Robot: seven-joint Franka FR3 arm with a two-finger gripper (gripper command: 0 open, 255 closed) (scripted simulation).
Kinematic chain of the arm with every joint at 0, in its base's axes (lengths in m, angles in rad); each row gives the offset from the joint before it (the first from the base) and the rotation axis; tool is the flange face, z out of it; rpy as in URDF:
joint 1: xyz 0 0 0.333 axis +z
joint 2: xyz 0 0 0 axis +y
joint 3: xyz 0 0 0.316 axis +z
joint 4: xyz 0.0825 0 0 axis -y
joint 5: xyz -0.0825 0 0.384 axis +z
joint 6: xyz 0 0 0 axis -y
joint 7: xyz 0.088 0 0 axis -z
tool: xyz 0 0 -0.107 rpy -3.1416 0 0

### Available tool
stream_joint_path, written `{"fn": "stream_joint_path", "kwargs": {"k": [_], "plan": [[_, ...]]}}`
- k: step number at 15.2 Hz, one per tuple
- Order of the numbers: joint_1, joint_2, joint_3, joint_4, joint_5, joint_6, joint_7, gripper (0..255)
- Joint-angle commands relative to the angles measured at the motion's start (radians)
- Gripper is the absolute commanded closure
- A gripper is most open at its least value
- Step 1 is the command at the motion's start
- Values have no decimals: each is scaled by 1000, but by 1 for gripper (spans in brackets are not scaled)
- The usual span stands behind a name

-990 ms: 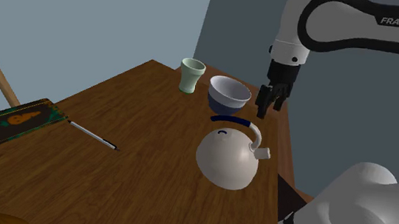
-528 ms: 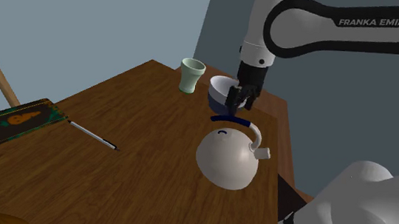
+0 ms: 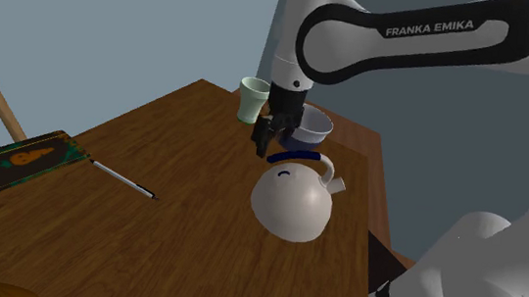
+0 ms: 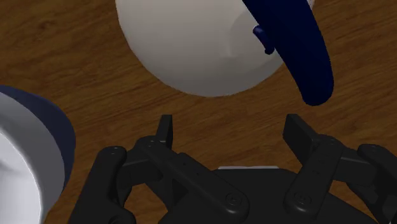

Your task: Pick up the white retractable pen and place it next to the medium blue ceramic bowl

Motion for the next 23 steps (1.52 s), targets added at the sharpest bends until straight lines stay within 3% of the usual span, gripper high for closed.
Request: {"fn": "stream_joint_path", "kwargs": {"k": [1,12,23], "plan": [[12,61,18,40,-2,37,9,0],[94,386,103,323,-73,153,78,0],[232,731,135,734,-197,152,133,0]]}}
